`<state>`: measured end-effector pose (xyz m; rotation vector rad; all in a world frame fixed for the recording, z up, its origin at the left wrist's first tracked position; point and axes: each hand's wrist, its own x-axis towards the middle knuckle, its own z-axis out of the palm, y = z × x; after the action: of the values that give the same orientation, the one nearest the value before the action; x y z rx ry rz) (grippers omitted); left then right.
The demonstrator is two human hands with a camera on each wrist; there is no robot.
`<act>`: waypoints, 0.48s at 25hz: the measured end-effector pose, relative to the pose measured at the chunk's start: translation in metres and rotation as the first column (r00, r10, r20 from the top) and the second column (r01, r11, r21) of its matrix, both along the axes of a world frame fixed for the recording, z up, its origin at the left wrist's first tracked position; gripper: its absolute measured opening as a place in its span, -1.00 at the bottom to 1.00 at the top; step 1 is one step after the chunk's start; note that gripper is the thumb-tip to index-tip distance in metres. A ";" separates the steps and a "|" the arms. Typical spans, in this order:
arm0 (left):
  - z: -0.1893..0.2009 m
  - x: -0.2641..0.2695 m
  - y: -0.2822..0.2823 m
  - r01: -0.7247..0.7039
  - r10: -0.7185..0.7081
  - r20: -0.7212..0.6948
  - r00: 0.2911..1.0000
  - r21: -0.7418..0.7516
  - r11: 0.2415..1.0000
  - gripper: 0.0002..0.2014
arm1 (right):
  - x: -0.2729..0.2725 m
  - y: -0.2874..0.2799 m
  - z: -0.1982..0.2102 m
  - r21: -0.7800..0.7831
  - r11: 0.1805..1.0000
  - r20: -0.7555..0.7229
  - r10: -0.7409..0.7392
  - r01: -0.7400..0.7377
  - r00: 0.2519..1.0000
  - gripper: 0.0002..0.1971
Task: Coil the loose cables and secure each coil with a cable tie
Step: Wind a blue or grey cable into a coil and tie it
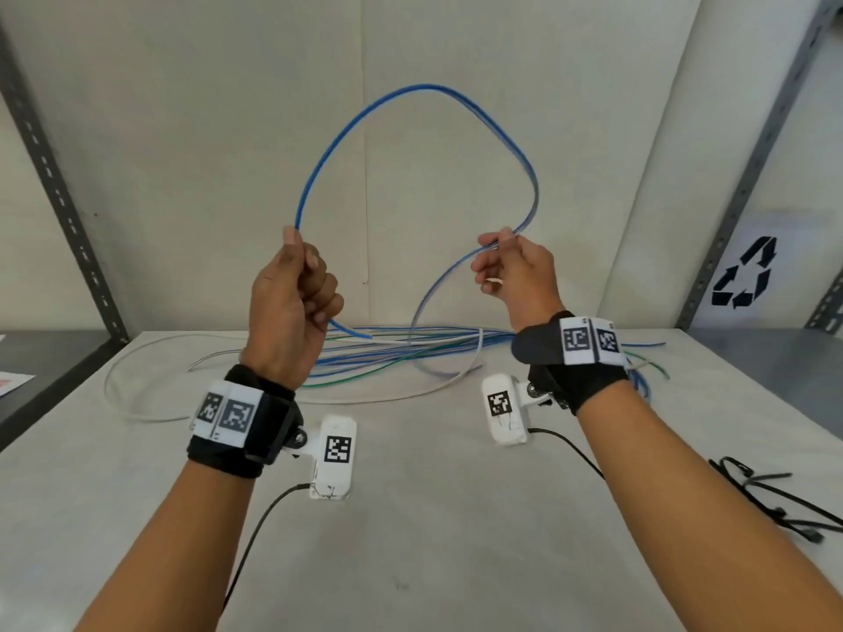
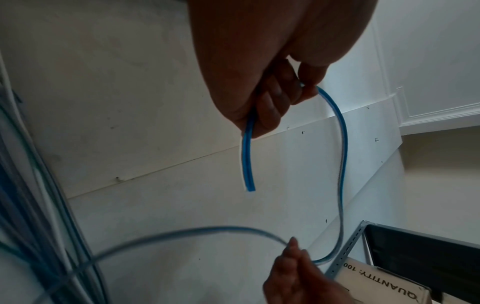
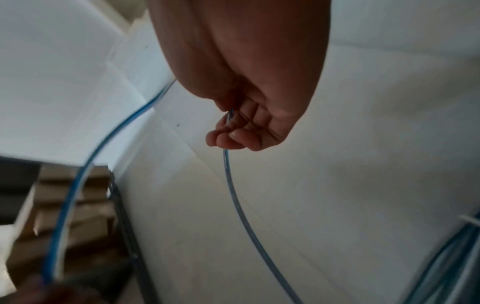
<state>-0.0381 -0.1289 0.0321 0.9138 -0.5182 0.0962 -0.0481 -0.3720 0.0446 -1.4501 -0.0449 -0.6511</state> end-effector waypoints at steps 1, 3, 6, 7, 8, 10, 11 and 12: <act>-0.003 0.000 -0.002 -0.005 0.005 -0.007 1.000 0.003 1.000 -0.56 | -0.006 0.002 0.006 0.097 0.991 0.024 0.090 -0.092 0.996 -0.66; -0.007 0.000 -0.006 -0.021 0.021 -0.006 1.000 0.009 1.000 -0.56 | -0.009 0.003 0.011 0.189 0.962 0.050 0.192 -0.198 0.980 -0.67; -0.013 0.004 -0.011 -0.027 0.026 -0.024 0.999 -0.006 1.000 -0.57 | -0.003 0.007 -0.005 0.035 0.997 -0.025 0.072 -0.071 0.997 -0.70; -0.014 0.008 -0.012 -0.025 0.024 -0.037 0.999 -0.020 0.999 -0.56 | 0.000 0.006 -0.014 0.006 0.999 -0.043 0.032 -0.032 0.999 -0.72; -0.017 0.011 -0.013 -0.026 0.024 -0.051 0.998 -0.033 0.999 -0.56 | 0.002 0.004 -0.024 0.028 0.999 -0.055 0.017 -0.015 0.998 -0.74; -0.022 0.018 -0.015 -0.041 0.038 -0.071 0.997 -0.044 0.998 -0.57 | 0.003 -0.004 -0.033 0.213 0.974 -0.036 0.090 -0.081 0.995 -0.74; -0.025 0.021 -0.016 -0.050 0.047 -0.077 0.996 -0.041 0.998 -0.57 | 0.003 -0.008 -0.030 0.331 0.931 -0.011 0.163 -0.150 0.987 -0.73; -0.028 0.024 -0.018 -0.054 0.050 -0.082 0.995 -0.036 0.998 -0.58 | 0.003 -0.012 -0.025 0.419 0.884 0.013 0.223 -0.207 0.975 -0.72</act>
<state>-0.0142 -0.1468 0.0043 0.8905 -0.4160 0.1153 -0.0446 -0.3836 0.0197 -1.0213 -0.0352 -0.4185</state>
